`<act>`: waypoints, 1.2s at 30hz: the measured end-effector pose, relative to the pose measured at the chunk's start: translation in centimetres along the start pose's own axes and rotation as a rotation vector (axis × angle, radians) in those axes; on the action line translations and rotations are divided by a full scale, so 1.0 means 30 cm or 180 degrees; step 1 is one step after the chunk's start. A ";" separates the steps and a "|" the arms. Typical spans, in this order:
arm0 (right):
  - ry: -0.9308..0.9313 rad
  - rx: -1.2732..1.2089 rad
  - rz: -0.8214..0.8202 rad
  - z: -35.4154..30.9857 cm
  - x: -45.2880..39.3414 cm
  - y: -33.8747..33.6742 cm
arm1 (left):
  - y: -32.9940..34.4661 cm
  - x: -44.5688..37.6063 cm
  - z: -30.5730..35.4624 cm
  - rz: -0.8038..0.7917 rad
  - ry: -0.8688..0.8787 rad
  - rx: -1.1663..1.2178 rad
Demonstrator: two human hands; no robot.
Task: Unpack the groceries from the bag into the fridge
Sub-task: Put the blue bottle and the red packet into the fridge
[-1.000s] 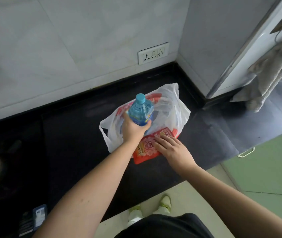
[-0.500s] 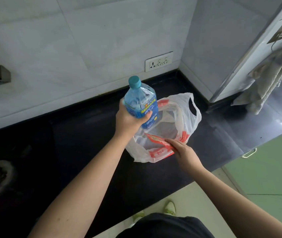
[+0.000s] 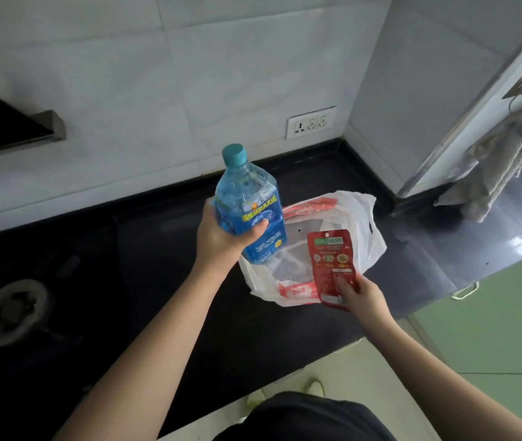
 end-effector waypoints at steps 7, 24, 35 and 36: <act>0.0009 -0.0272 0.0041 -0.102 0.029 0.085 | -0.054 0.117 0.021 -0.0375 -0.0081 0.0526; -0.0469 -0.1224 -0.0568 -0.213 0.178 -0.155 | 0.000 0.490 -0.106 0.0088 -0.0982 0.1646; -0.0517 -0.1207 -0.1362 -0.215 0.266 -0.143 | 0.098 0.878 -0.198 0.0667 -0.1704 0.2400; -0.0502 -0.1195 -0.1463 -0.219 0.278 -0.122 | 0.083 0.913 -0.195 0.0714 -0.1666 0.2384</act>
Point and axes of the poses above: each hand's wrist, its own x-axis away from the middle knuckle, its own y-axis out of the palm, z = x × y, the point moved 10 cm from there along -x, towards the middle knuckle, and after that the axes turned 13 degrees about -y, right-handed, at the moved point
